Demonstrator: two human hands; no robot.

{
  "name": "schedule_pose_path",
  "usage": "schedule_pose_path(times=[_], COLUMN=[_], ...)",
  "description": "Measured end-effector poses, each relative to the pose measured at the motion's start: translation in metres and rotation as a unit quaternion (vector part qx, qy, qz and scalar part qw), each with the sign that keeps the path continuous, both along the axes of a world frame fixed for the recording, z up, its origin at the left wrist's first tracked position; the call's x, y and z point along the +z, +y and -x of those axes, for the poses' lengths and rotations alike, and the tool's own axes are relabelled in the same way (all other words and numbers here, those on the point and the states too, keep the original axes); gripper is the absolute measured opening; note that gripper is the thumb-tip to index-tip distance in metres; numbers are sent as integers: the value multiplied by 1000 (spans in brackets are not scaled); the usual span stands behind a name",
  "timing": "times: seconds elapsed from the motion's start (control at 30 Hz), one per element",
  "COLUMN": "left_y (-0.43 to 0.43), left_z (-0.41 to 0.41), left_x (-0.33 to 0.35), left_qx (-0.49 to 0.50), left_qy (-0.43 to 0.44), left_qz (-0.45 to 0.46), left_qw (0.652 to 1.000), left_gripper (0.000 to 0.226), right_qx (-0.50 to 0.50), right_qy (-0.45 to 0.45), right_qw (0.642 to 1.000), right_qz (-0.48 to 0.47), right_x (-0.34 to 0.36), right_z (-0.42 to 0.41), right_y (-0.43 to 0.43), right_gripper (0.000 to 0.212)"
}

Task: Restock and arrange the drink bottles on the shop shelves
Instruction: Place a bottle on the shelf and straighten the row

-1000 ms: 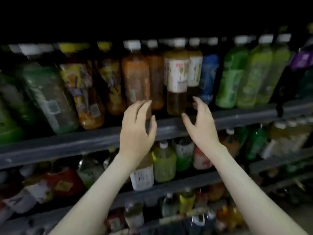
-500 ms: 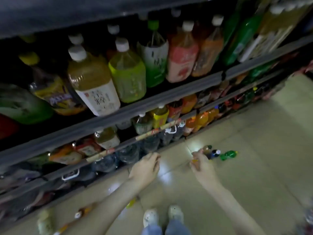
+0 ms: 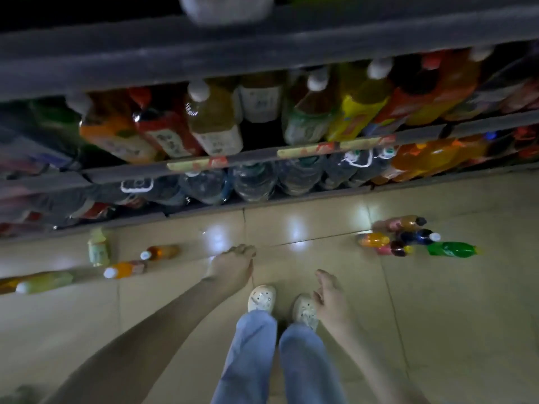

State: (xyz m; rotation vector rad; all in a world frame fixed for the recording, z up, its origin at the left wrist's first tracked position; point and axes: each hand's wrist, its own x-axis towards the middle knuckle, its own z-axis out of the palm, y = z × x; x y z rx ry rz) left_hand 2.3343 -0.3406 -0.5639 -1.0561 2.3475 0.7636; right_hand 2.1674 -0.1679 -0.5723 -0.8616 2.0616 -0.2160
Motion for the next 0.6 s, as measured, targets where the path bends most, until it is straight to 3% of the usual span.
schedule_pose_path(times=[0.2,0.37,0.5,0.6], left_y=[20,48,66,87], left_z=[-102,-148,-169,-183], left_x=[-95,-186,-249,-279], left_qx=[243,374,429,471], left_qy=[-50,-27,-10,17], left_qz=[-18,-49,-53,-63], left_qw=[969,926,902,880], left_gripper=[33,34,36,36], right_qx=[247,328,439,513], right_qy=[12,19,97,156], right_qw=[967,944,893,843], right_qz=[-58,-33,-31,-48], right_x=[-93,-213,-304,-348], right_z=[-68,-131,-168,-178], right_y=[-50,-92,-119,-126], right_gripper=[56,65,66,52])
